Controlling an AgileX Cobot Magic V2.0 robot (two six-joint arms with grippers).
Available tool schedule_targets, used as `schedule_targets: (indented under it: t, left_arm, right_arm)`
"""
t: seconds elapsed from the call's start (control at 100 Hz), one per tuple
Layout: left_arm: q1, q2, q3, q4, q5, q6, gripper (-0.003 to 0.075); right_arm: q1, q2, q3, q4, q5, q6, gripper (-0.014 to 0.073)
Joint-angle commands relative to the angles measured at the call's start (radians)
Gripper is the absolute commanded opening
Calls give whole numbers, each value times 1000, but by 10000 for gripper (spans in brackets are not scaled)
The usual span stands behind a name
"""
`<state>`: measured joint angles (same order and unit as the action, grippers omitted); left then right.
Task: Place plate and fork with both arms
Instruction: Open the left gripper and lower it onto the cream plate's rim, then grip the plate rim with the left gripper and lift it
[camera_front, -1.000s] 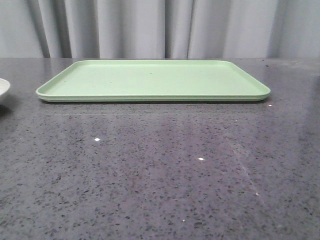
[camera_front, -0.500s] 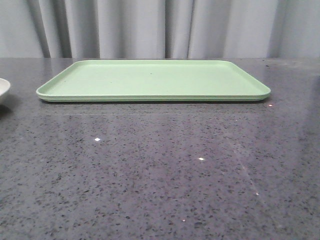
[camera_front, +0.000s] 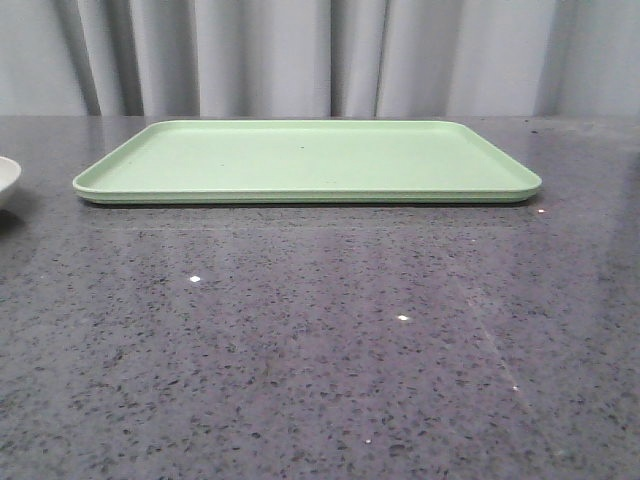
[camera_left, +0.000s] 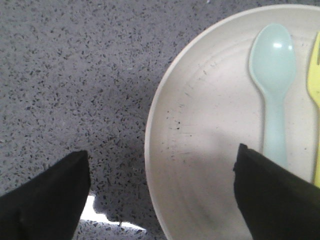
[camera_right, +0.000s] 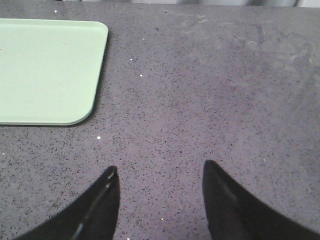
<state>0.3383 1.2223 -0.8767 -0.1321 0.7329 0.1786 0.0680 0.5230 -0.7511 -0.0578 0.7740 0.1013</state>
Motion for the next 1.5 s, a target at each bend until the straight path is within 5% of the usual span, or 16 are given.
schedule_targets:
  t: [0.0, 0.71, 1.08, 1.33, 1.49]
  left_arm:
    - [-1, 4, -33, -17, -52, 3, 563]
    - [-1, 157, -33, -38, -85, 3, 552]
    - [-1, 159, -33, -42, -73, 3, 274]
    - [-1, 159, -33, -42, -62, 3, -22]
    - [-1, 159, -33, -53, -51, 3, -20]
  right_arm:
    - [-1, 11, -36, -5, -72, -7, 395]
    - [-1, 11, -36, -5, -71, -7, 395]
    - [-1, 11, -36, -5, -71, -7, 395]
    - [-1, 11, -36, -5, -71, -7, 395]
    - [-1, 11, -36, -5, -72, -7, 395]
